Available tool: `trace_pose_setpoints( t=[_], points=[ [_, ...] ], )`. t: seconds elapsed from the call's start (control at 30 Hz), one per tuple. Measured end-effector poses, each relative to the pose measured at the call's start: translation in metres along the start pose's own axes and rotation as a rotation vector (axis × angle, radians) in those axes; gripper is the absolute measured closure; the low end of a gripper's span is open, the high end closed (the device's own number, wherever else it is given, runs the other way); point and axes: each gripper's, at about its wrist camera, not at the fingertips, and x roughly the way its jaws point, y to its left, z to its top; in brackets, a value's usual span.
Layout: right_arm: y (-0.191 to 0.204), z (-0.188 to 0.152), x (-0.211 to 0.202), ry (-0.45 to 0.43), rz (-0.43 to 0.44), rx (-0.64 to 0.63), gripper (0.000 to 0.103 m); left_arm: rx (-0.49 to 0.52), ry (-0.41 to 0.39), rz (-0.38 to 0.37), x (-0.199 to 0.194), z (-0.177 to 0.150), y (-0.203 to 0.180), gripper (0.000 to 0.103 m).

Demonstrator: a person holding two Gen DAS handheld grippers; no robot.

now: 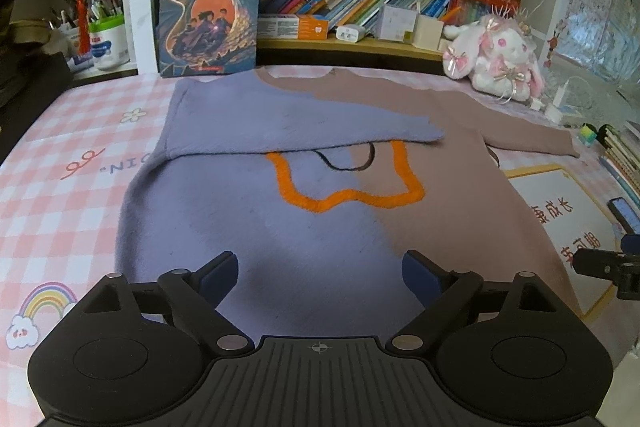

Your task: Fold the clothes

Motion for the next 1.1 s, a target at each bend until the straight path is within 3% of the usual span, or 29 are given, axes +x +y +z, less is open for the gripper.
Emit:
trace_pose_setpoints(
  t=[0.3, 0.7, 1.1],
  points=[
    [-0.034, 0.019, 0.030, 0.003, 0.061, -0.009, 0.010, -0.033, 0.020, 0.089, 0.023, 0.014, -0.033, 0.011],
    [-0.119, 0.075, 0.088, 0.021, 0.176, 0.058, 0.010, -0.074, 0.054, 0.243, 0.040, 0.021, -0.099, 0.011],
    [-0.204, 0.109, 0.148, 0.026, 0.132, 0.158, 0.013, -0.132, 0.136, 0.389, 0.033, 0.001, -0.134, 0.011]
  ],
)
